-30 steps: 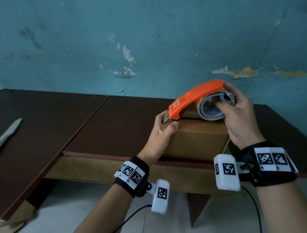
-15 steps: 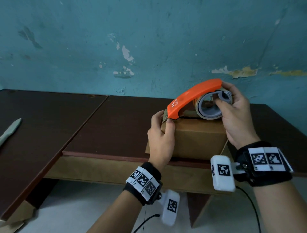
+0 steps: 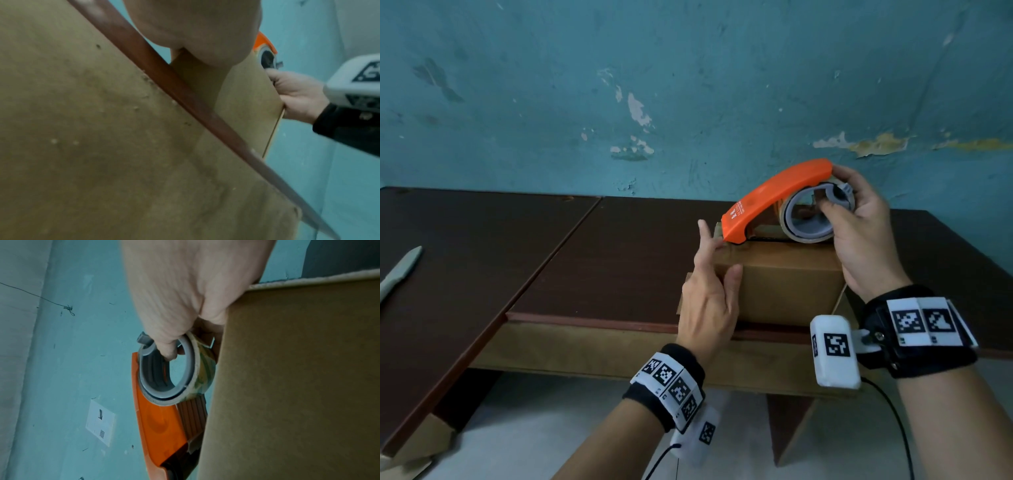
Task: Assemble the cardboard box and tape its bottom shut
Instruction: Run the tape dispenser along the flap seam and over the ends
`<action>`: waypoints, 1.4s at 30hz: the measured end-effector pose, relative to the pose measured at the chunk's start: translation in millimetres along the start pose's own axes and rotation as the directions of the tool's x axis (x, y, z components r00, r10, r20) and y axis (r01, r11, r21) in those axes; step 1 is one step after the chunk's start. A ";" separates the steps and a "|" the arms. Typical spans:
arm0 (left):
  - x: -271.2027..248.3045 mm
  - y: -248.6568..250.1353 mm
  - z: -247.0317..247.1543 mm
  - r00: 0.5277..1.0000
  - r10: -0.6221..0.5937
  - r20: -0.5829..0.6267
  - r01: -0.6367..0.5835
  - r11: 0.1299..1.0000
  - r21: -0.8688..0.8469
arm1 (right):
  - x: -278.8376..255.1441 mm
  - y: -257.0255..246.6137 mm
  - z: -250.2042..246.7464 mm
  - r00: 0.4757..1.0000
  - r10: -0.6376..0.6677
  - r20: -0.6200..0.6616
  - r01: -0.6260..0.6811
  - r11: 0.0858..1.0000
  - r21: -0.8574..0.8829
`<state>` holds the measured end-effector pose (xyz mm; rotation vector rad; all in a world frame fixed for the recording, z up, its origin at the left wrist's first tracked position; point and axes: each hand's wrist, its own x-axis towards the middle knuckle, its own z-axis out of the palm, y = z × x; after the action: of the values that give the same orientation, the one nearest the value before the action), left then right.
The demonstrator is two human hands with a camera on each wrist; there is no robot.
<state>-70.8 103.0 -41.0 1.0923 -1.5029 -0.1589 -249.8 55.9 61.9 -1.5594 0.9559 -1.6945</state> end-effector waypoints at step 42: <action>2.6 22.2 -23.2 0.958 -0.105 0.268 -0.085 0.788 0.610 | -0.3 2.4 4.1 0.994 -0.055 -0.091 0.035 0.977 -0.208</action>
<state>-62.8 124.4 -18.3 1.6574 -1.8792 0.1986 -245.7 54.4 59.9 -1.6542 1.1866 -1.7623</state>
